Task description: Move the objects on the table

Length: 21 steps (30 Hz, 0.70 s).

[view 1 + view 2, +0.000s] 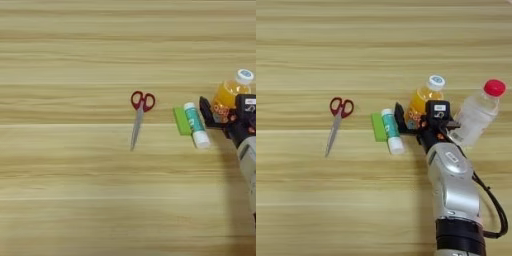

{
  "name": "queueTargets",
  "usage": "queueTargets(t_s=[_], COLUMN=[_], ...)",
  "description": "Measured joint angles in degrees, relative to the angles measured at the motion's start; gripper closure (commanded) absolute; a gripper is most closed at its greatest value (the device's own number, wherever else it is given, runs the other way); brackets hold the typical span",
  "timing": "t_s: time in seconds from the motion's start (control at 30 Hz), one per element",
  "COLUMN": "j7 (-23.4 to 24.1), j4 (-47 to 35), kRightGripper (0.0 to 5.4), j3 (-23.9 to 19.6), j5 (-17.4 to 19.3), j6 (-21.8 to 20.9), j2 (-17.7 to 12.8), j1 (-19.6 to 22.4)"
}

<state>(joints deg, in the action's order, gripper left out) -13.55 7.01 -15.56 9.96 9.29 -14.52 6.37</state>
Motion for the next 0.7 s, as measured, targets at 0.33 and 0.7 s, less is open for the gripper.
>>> queueTargets(t_s=[0.33,0.7], j7=[0.47,0.56], j4=[2.88,3.90], kRightGripper=[1.66,1.96], j3=[-0.02,-0.02], j5=[-0.36,-0.50], j6=[-2.26,-3.71], j2=[-0.30,-0.38], j1=[0.30,0.40])
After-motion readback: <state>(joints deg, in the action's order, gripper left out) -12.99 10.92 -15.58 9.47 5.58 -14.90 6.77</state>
